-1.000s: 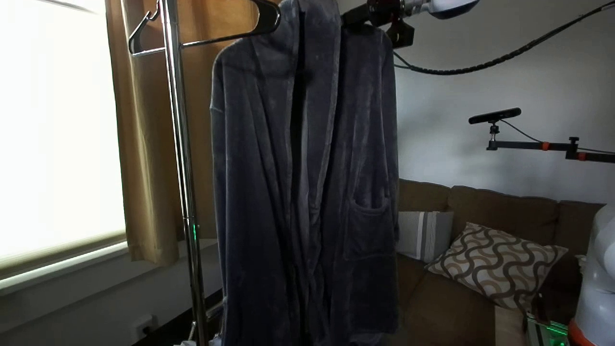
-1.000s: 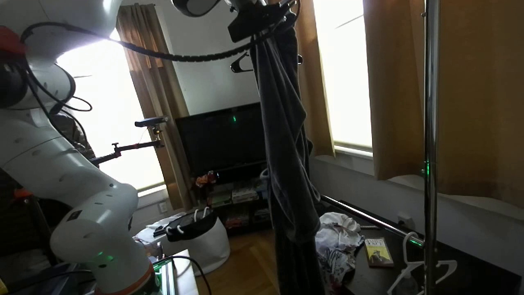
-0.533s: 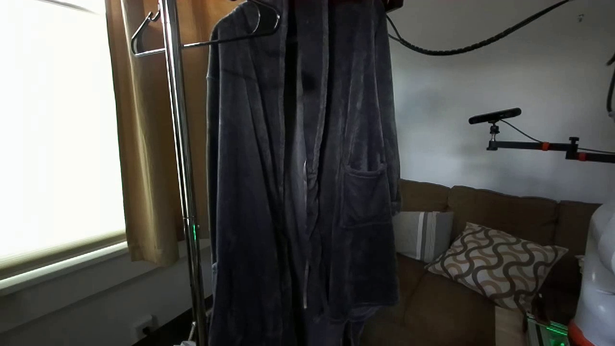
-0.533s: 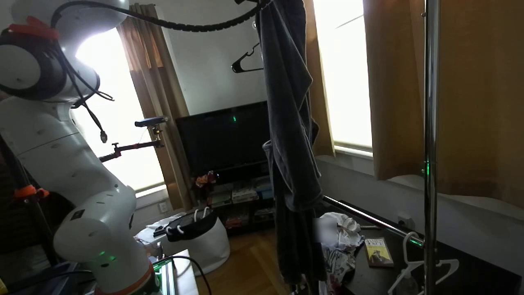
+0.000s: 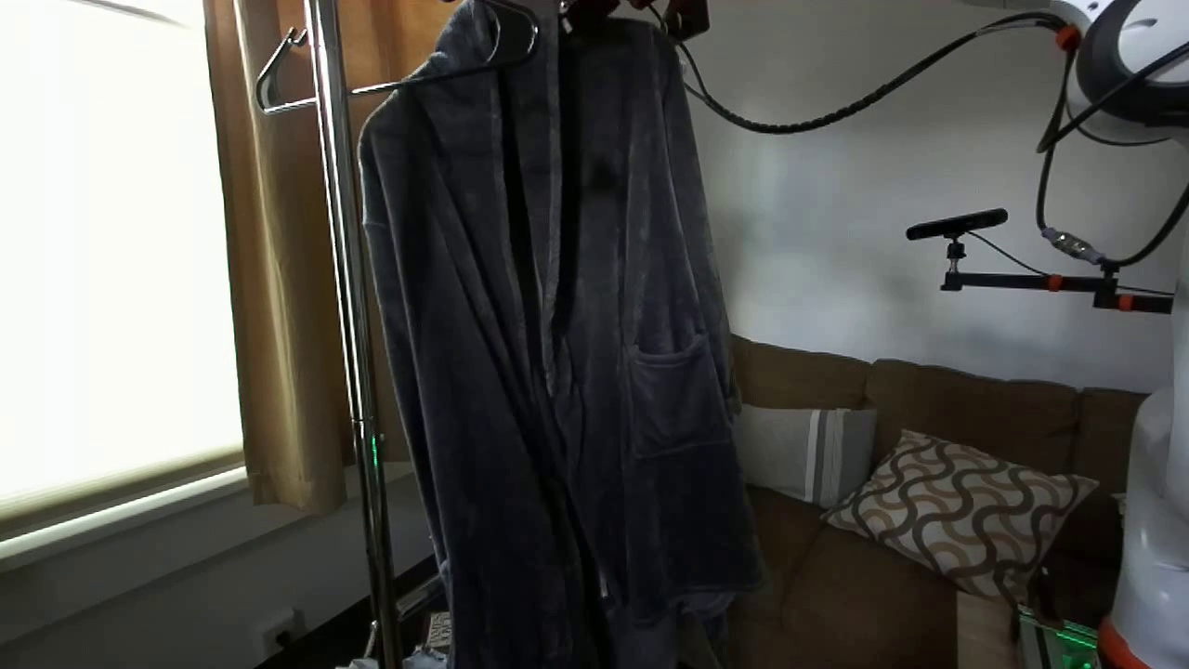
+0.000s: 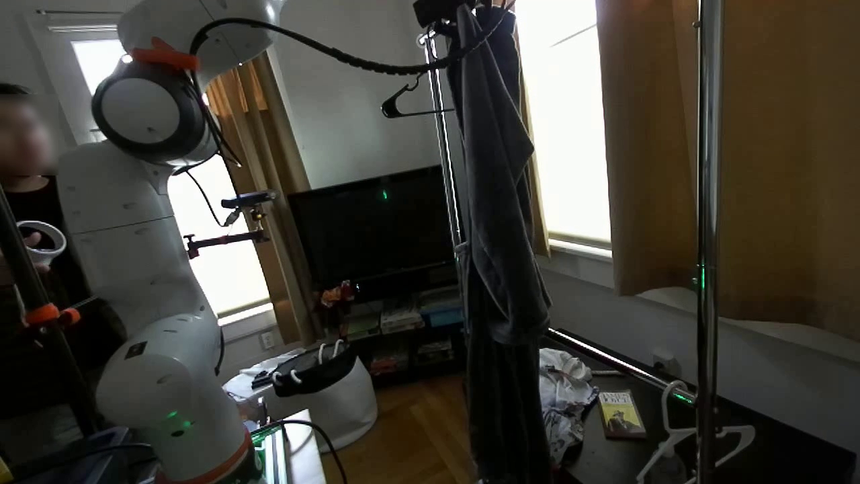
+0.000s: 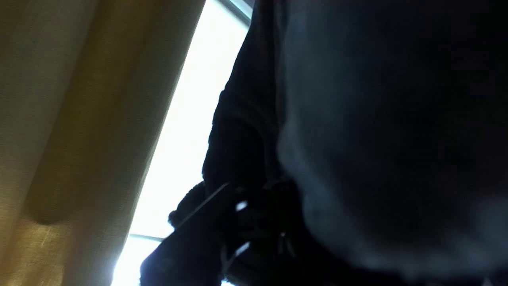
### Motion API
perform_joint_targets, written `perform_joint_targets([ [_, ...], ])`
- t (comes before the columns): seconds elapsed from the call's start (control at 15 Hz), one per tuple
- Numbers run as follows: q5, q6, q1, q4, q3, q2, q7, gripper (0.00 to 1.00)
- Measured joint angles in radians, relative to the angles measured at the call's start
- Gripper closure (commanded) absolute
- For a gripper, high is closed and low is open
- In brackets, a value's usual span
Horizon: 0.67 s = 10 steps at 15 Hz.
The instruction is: Hang the rob on the top railing
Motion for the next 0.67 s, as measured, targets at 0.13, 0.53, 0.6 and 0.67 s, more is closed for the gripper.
perform_joint_targets([
  [0.13,0.005,-0.02,-0.003,0.029,-0.002,0.015,0.001,0.45],
  [0.53,0.194,-0.059,-0.069,0.007,-0.078,-0.087,-0.16,0.01],
  [0.6,0.207,-0.096,-0.085,-0.033,-0.101,-0.121,-0.201,0.0],
  [0.67,0.209,-0.135,-0.099,-0.083,-0.122,-0.153,-0.233,0.08],
])
